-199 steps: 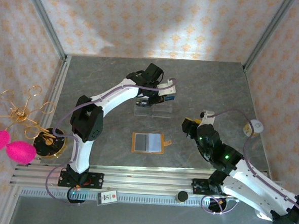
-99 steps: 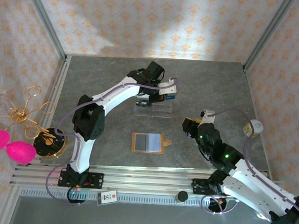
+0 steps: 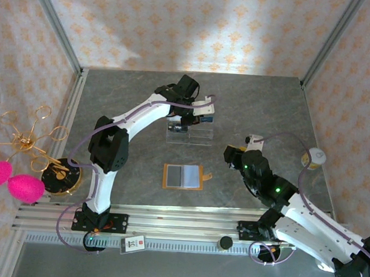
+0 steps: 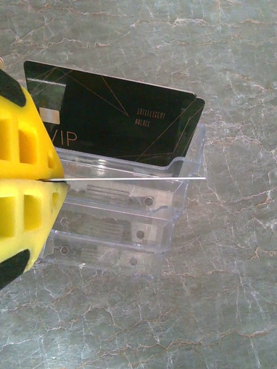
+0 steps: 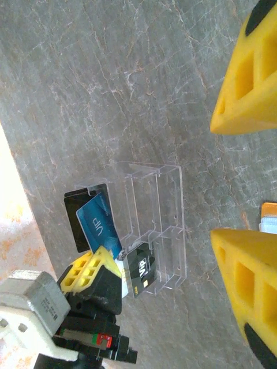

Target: Take the credit cards out of the card holder

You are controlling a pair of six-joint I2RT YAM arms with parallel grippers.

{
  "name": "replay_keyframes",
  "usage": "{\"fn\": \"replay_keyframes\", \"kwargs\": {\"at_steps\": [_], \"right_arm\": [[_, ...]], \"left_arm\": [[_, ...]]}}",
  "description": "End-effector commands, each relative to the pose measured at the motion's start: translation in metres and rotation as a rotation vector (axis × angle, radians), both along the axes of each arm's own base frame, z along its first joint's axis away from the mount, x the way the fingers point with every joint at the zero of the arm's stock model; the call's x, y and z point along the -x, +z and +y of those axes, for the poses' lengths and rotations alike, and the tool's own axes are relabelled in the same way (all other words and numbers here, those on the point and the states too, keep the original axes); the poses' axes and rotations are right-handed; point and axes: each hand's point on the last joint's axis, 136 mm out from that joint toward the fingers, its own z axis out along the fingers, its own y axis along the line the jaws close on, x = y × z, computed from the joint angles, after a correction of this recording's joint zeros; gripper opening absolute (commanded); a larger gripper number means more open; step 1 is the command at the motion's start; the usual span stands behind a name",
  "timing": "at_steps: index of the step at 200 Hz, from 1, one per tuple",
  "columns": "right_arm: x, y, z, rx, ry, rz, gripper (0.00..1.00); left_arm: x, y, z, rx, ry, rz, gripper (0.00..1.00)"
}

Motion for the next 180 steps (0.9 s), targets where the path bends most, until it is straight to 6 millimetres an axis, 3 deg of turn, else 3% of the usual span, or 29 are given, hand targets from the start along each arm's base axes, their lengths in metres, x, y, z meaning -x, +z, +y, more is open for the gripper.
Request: {"fn": "replay_keyframes", "kwargs": {"at_steps": [1,38,101,144,180], "right_arm": [[-0.005,0.02,0.0,-0.017,-0.01,-0.045,0.46],[-0.006,0.018,0.001,-0.019,-0.009,-0.041,0.46],[-0.007,0.019,0.003,-0.024,-0.001,-0.037,0.46],[-0.007,0.018,0.004,-0.025,0.002,-0.031,0.46],[-0.009,0.015,0.006,-0.02,0.005,-0.023,0.46]], "left_arm": [[0.004,-0.014,-0.002,-0.004,-0.037,0.04,0.0],[0.012,-0.012,-0.003,0.008,-0.062,0.052,0.0],[0.003,-0.023,-0.004,-0.013,-0.048,0.06,0.0],[-0.001,-0.019,-0.007,-0.014,-0.048,0.052,0.0],[0.0,-0.004,-0.007,-0.021,-0.067,0.028,0.0]]}}
